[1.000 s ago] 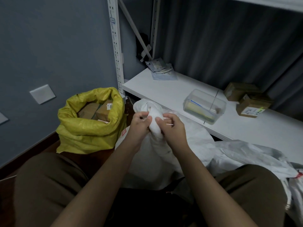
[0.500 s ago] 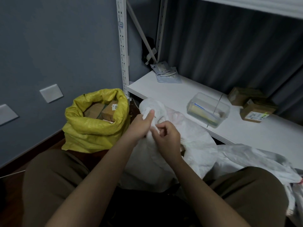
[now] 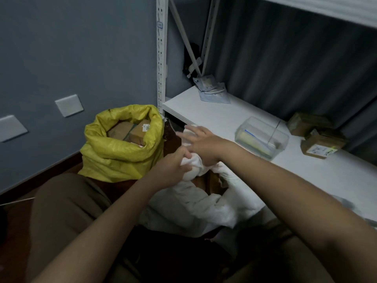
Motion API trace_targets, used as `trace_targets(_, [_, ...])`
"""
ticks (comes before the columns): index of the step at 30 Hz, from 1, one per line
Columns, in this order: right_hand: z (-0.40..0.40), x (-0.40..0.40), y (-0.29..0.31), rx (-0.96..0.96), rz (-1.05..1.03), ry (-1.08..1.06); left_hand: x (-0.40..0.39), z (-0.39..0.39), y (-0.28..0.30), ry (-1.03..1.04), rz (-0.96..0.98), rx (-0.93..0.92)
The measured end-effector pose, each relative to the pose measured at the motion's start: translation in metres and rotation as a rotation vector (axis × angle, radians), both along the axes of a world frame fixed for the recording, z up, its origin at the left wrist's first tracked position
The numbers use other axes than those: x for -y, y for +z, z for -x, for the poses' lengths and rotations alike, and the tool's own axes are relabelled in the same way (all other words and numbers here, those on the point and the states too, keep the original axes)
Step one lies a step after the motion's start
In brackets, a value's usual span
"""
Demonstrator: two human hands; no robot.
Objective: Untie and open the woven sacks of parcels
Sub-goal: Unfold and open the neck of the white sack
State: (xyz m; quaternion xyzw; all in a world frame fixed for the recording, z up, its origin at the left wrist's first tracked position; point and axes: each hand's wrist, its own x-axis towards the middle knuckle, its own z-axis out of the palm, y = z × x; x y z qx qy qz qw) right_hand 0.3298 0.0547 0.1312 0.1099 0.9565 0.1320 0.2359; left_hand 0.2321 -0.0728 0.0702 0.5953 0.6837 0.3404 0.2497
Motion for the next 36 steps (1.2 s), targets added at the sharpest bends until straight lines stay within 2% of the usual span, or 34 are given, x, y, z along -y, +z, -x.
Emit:
trace_targets(2, [0.006, -0.007, -0.012, 0.227, -0.155, 0.062, 0.005, 0.006, -0.001, -0.036, 0.022, -0.080])
trace_targets(3, [0.003, -0.010, -0.017, 0.242, -0.190, 0.097, 0.008, 0.010, -0.002, -0.038, 0.028, -0.093])
trace_targets(5, [-0.010, -0.012, -0.023, 0.124, -0.141, 0.163, 0.012, 0.017, -0.006, -0.032, 0.040, -0.083])
trace_targets(7, [-0.027, -0.003, -0.025, 0.049, 0.010, 0.116, 0.013, 0.019, -0.010, -0.047, 0.060, -0.066])
trace_targets(10, [-0.058, 0.007, -0.024, -0.068, 0.349, -0.240, 0.013, 0.017, -0.014, -0.099, 0.066, -0.031])
trace_targets(13, [-0.083, 0.004, -0.007, -0.287, 0.649, -0.490, 0.011, 0.018, -0.017, -0.130, 0.077, -0.020])
trace_targets(15, [-0.094, 0.004, 0.009, -0.435, 0.763, -0.531, 0.009, 0.017, -0.017, -0.142, 0.094, 0.002])
trace_targets(19, [-0.094, 0.005, 0.030, -0.612, 0.865, -0.497, 0.003, 0.009, -0.009, -0.160, 0.126, 0.066])
trace_targets(21, [-0.090, 0.006, 0.036, -0.701, 0.800, -0.441, 0.001, 0.004, -0.003, -0.141, 0.134, 0.128])
trace_targets(24, [-0.083, 0.008, 0.034, -0.773, 0.406, -0.259, 0.002, 0.000, 0.004, -0.101, 0.124, 0.357])
trace_targets(25, [-0.081, 0.010, 0.031, -0.764, 0.302, -0.216, 0.002, -0.001, 0.005, -0.090, 0.127, 0.376])
trace_targets(29, [-0.077, 0.003, 0.020, -0.639, 0.148, -0.189, 0.003, -0.023, 0.008, -0.032, 0.139, 0.300])
trace_targets(34, [-0.077, -0.008, 0.036, -0.810, 0.033, -0.261, -0.010, -0.020, 0.022, 0.216, 0.017, 0.047])
trace_targets(36, [-0.079, -0.002, 0.037, -0.672, 0.116, -0.324, -0.010, -0.012, 0.021, 0.217, 0.036, -0.011])
